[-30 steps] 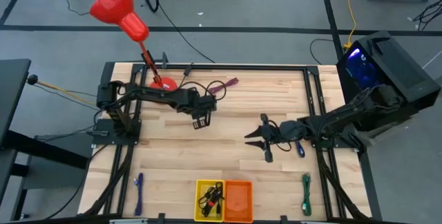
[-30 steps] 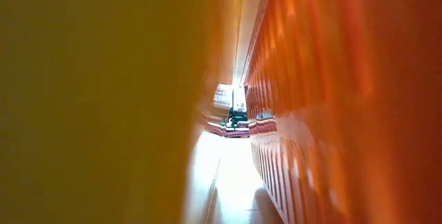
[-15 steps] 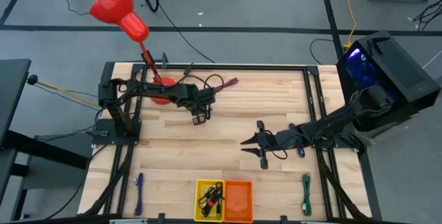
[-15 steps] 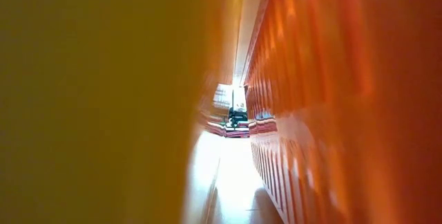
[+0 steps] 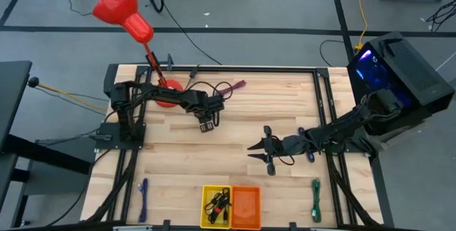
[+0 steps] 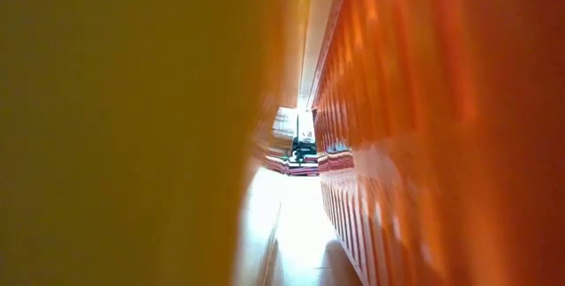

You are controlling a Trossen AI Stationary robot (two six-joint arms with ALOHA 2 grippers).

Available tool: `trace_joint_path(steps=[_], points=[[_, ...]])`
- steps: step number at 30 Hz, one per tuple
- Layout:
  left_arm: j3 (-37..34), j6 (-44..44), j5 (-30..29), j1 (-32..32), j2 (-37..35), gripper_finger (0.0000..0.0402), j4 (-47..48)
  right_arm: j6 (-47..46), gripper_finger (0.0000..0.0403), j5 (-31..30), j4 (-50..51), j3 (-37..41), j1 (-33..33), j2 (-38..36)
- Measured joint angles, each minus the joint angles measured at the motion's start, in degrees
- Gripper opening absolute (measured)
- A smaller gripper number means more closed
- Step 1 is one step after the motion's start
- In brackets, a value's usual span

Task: Pick & Place USB Port
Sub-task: Put the black charger cable into the yellow bin

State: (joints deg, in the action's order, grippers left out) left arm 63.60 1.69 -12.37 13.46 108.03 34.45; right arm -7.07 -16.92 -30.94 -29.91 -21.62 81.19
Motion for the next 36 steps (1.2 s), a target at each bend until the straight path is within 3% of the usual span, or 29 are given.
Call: trace_joint_path(steps=[5,10,17,21,25,29,36], points=[[-0.1,-0.2,-0.6,0.2,1.1,0.0100,-1.2,0.4,0.0107,0.4,0.3,0.0,0.0,0.0],[-0.1,2.2,-0.3,0.1,1.2,0.0018,-1.5,0.7,0.0107,-0.1,0.2,0.0,0.0,0.0],[1.6,10.1,-0.8,-0.4,0.7,0.0008,0.7,0.7,0.0107,-0.6,0.5,0.0,0.0,0.0],[4.0,14.7,0.9,-2.7,-2.4,0.0007,4.7,0.4,0.0107,-6.1,2.2,0.0,0.0,-0.1],[5.9,20.4,2.9,-8.2,-7.2,0.0007,8.2,0.2,0.0107,-10.8,5.5,0.0,0.7,-0.1],[5.9,26.9,2.6,-15.4,-12.9,0.0006,9.0,-0.1,0.0107,-11.1,6.9,0.0,1.8,-0.1],[6.0,44.7,-4.2,-31.2,-19.8,0.0006,9.7,-0.2,0.0107,-11.1,8.0,0.0,3.6,-0.1]])
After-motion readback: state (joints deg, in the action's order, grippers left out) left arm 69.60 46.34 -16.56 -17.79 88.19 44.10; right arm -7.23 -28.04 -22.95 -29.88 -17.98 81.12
